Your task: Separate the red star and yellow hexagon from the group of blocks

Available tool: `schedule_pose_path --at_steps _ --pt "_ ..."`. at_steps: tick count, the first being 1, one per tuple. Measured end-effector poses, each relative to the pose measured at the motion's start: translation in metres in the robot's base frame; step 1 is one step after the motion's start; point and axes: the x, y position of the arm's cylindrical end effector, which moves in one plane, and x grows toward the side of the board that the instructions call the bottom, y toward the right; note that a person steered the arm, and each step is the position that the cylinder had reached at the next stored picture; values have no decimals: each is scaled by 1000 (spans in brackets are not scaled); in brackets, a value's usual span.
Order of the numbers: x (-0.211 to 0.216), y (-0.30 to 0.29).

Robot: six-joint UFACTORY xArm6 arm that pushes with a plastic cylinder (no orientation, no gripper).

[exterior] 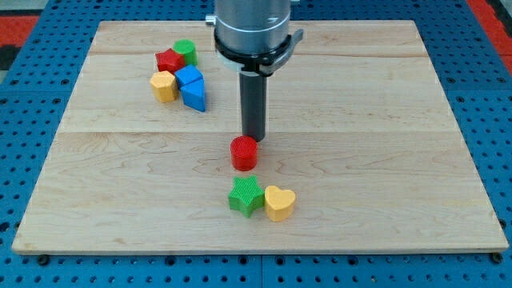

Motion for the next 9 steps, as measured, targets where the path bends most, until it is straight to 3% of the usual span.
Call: schedule_pose_path --at_steps 1,3,5,6,7,9 --pt "21 6" --pt "14 2" --pt "-128 20" --pt "-210 -7" --pt "-241 -90" --pt "-191 -125"
